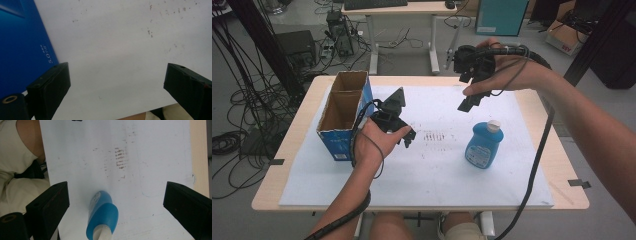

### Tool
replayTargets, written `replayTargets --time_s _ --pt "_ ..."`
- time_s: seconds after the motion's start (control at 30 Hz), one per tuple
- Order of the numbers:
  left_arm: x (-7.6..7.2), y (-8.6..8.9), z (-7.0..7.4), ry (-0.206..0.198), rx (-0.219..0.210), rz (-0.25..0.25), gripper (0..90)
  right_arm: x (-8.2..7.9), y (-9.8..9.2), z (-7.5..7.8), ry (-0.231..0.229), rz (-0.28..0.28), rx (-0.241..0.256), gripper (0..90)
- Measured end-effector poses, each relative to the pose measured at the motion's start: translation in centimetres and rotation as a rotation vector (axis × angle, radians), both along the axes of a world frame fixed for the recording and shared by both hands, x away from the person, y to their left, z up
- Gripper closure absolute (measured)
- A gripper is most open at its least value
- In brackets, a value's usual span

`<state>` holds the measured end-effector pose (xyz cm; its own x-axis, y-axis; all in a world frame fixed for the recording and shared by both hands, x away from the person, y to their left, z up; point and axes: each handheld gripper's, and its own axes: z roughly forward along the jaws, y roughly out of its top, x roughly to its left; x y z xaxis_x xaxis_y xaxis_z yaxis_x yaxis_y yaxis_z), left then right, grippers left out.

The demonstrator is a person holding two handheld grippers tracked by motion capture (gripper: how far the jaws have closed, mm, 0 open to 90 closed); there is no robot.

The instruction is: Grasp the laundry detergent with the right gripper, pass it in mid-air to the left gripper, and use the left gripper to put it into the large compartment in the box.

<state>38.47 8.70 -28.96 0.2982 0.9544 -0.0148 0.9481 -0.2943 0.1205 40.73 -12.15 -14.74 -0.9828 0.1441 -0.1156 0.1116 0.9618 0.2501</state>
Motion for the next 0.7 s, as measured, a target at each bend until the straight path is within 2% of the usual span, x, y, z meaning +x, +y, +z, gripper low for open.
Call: replayTargets --time_s 0.27,0.4,0.57,0.6,0.7 --pt "0.0 -0.1 0.0 -0.004 -0.001 -0.001 7.3 -0.2 -0.3 0.1 -0.002 -0.004 0.0 6.9" --pt "0.0 0.1 0.0 -0.008 0.0 0.003 7.3 -0.4 -1.0 0.3 -0.006 -0.016 -0.005 6.9" --pt "-0.1 0.2 0.1 -0.015 0.001 0.006 7.3 -0.6 -2.5 0.7 -0.013 -0.038 -0.008 7.0" --pt "-0.2 0.2 0.1 -0.014 0.011 -0.002 7.3 -0.9 -3.3 0.9 -0.015 -0.062 -0.012 7.0" --pt "-0.2 0.1 0.0 -0.014 0.009 -0.002 7.3 -1.1 -4.0 1.1 -0.023 -0.066 -0.009 7.0"
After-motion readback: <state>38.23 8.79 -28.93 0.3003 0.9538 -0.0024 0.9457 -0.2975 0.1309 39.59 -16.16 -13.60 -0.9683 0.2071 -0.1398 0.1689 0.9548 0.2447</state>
